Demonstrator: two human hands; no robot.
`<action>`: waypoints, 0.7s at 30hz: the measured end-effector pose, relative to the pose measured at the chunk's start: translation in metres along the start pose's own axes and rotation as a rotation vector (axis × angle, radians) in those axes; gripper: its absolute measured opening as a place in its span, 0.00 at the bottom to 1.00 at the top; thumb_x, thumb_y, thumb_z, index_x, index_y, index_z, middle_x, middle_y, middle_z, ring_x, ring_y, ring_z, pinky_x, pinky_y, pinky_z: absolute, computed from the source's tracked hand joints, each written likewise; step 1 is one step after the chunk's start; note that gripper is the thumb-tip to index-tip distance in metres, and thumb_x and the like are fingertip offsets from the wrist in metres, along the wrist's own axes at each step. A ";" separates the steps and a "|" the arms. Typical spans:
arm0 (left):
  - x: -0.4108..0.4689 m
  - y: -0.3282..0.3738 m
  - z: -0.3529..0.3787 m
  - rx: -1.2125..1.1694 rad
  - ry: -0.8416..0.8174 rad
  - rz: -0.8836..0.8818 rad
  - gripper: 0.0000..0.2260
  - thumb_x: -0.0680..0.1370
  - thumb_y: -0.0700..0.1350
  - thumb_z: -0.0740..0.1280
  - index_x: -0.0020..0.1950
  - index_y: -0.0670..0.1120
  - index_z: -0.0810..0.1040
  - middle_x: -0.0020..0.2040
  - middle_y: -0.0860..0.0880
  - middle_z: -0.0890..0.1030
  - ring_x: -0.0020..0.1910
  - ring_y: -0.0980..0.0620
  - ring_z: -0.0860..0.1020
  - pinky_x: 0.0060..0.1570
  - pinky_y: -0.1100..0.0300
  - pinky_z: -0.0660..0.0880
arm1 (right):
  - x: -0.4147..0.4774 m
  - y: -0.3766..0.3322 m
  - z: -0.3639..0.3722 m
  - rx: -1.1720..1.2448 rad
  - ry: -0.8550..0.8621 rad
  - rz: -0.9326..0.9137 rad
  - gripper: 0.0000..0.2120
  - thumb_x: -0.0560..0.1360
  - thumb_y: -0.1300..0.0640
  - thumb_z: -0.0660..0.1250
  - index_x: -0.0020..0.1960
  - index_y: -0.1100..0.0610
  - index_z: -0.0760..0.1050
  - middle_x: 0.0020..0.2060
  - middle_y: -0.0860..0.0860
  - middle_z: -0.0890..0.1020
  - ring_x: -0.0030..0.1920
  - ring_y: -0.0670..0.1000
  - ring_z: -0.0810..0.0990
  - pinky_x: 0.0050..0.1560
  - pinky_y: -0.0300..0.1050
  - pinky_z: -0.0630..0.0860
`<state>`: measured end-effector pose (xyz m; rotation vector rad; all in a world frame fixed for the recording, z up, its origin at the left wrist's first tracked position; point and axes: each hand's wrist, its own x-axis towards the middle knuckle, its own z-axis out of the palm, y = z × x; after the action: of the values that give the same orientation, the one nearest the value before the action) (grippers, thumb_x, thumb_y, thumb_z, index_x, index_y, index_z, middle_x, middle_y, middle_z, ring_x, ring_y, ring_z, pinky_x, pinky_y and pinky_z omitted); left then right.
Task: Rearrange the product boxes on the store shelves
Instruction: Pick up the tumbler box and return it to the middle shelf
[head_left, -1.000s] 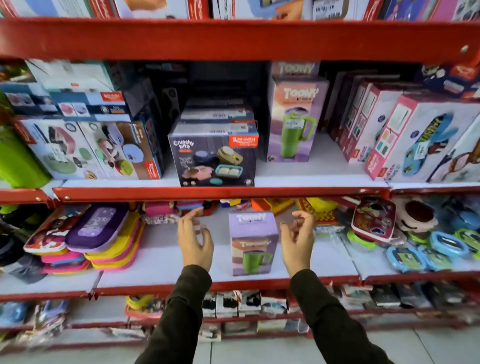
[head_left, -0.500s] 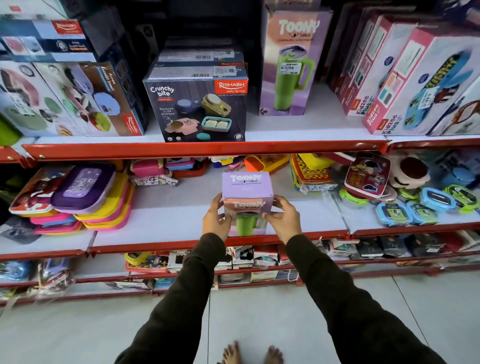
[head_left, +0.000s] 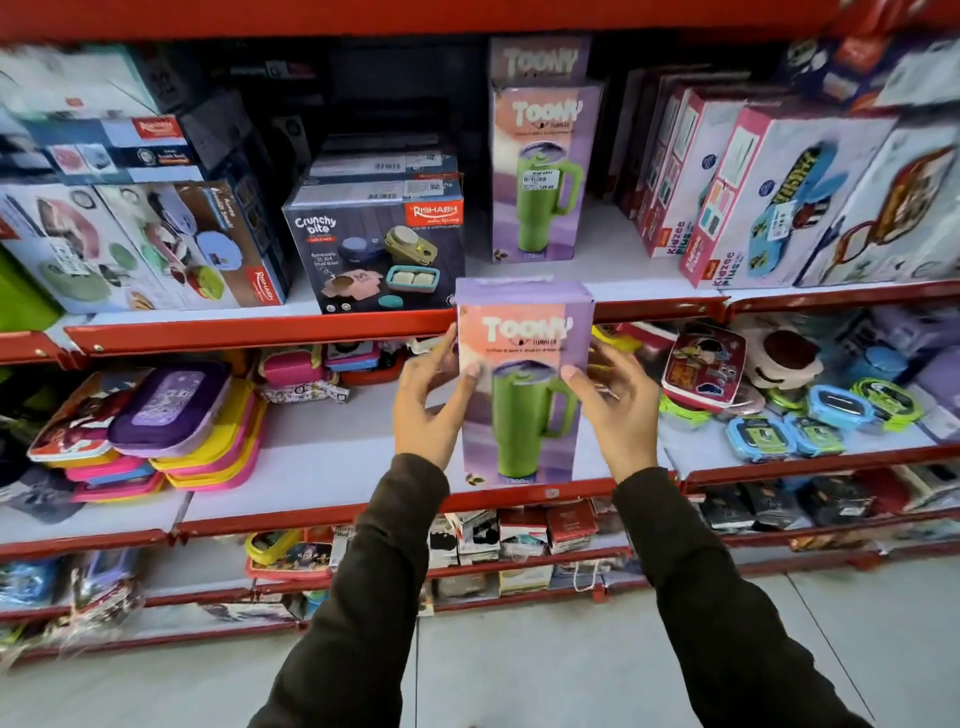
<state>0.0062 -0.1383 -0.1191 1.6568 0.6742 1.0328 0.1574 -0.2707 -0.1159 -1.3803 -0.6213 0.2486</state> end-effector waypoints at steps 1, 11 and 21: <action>0.005 0.008 0.001 0.002 0.007 0.027 0.24 0.73 0.60 0.67 0.69 0.62 0.73 0.54 0.50 0.75 0.50 0.63 0.76 0.51 0.72 0.73 | 0.005 -0.008 0.000 0.010 0.003 -0.028 0.20 0.74 0.63 0.76 0.64 0.54 0.78 0.57 0.50 0.83 0.53 0.43 0.84 0.50 0.33 0.80; 0.028 0.057 0.006 -0.015 0.044 0.086 0.26 0.72 0.63 0.69 0.69 0.58 0.76 0.64 0.54 0.79 0.65 0.56 0.77 0.67 0.46 0.75 | 0.027 -0.053 -0.004 0.011 0.012 -0.157 0.17 0.75 0.61 0.75 0.63 0.54 0.80 0.57 0.60 0.84 0.49 0.43 0.84 0.47 0.30 0.79; 0.070 0.116 0.028 -0.015 0.036 0.246 0.21 0.78 0.52 0.70 0.71 0.56 0.75 0.62 0.56 0.80 0.58 0.63 0.79 0.61 0.67 0.76 | 0.077 -0.106 -0.016 -0.098 0.041 -0.361 0.19 0.75 0.51 0.74 0.63 0.36 0.77 0.58 0.47 0.83 0.57 0.41 0.84 0.55 0.35 0.80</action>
<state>0.0580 -0.1301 0.0090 1.7410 0.4926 1.2413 0.2086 -0.2650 0.0059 -1.3362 -0.8436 -0.1000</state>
